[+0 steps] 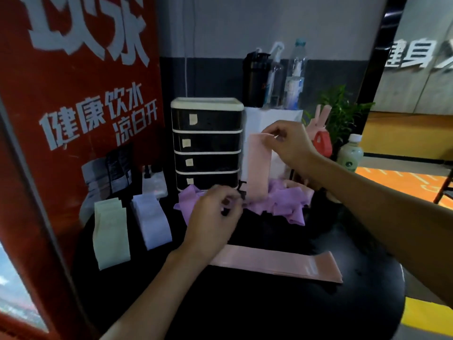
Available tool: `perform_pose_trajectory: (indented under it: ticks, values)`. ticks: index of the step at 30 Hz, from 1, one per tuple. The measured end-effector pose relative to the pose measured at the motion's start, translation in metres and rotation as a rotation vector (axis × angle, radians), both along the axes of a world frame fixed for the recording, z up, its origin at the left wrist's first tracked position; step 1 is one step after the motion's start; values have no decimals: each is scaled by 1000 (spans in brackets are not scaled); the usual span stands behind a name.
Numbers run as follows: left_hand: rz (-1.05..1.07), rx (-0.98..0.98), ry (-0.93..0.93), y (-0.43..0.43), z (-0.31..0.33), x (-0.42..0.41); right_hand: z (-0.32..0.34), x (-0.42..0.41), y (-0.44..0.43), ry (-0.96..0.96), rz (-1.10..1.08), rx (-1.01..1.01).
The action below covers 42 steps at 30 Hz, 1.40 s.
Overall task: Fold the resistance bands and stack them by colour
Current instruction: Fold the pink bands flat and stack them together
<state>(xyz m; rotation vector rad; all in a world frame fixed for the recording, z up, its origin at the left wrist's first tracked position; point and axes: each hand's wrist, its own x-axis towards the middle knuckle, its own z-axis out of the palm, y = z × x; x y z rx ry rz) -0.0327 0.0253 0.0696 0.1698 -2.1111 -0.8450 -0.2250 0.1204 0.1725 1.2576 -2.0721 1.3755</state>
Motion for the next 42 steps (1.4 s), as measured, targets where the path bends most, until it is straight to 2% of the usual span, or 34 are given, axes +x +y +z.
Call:
perform_pose_trajectory:
  ticks: [3,10,16,20,25,29,33,38,42]
  values:
    - [-50,151,40,5,41,-2,18,11,13,-28,2,-65]
    - [-143,116,83,15,93,-15,40,56,39,-143,64,-143]
    - [-330,345,94,37,114,3,45,95,51,-287,241,-131]
    - [-325,453,171,34,116,9,43,109,53,-286,267,-72]
    - [-183,491,235,27,115,11,42,118,59,-294,310,-100]
    - [-195,494,248,24,119,13,37,119,60,-250,218,-148]
    - [-234,455,245,22,124,16,35,123,62,-371,264,-129]
    - [-255,448,217,21,126,20,40,125,61,-300,207,-138]
    - [-277,439,207,21,126,24,43,127,63,-321,242,-127]
